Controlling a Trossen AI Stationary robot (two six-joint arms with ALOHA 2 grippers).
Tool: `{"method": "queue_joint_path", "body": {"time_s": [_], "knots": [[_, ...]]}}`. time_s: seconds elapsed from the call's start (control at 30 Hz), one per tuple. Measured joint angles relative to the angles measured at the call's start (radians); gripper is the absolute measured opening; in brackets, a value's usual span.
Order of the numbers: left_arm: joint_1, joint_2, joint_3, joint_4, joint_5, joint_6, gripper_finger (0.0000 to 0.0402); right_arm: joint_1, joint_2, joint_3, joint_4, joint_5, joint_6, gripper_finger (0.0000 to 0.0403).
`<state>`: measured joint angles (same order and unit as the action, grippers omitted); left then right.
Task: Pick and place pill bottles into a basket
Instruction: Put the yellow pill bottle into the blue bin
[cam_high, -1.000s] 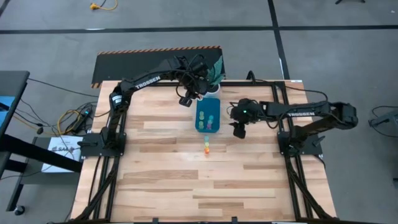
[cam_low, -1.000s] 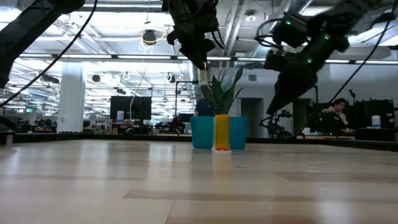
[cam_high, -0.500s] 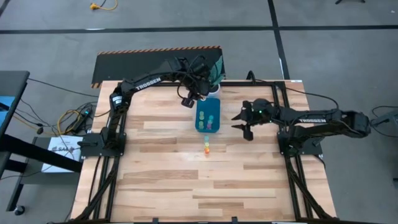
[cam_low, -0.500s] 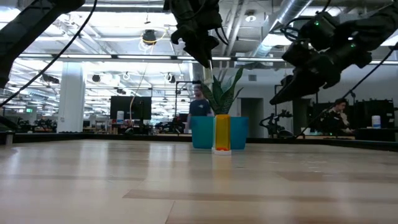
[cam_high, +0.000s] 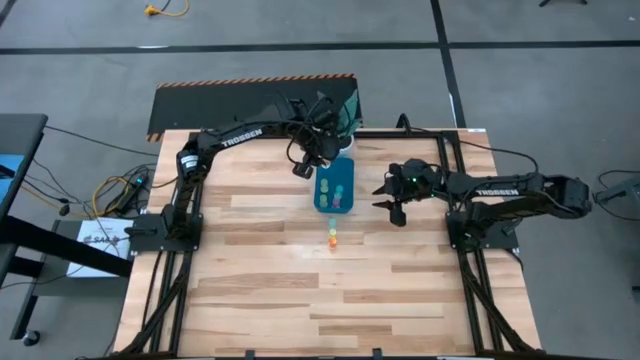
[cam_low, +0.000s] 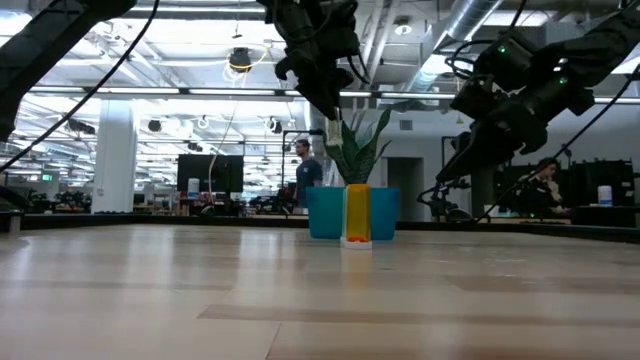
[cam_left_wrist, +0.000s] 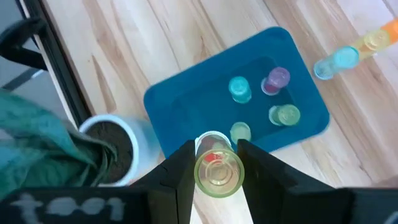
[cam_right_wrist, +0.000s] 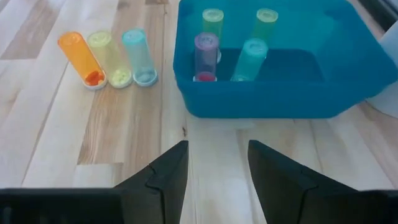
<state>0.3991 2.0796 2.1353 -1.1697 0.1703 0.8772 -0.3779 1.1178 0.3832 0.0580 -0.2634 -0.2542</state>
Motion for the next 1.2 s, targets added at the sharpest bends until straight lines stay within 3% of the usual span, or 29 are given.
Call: {"method": "queue_joint_path", "body": {"time_s": [0.33,1.2], "knots": [[-0.011,0.001,-0.076,0.147,0.011,0.019,0.0100,0.000,0.002,0.000,-0.013,0.002,0.015,0.0159],[0.008,0.180,-0.082,0.193,0.038,0.019,0.0100,0.002,0.002,0.000,-0.051,0.002,0.018,0.0159]]}}
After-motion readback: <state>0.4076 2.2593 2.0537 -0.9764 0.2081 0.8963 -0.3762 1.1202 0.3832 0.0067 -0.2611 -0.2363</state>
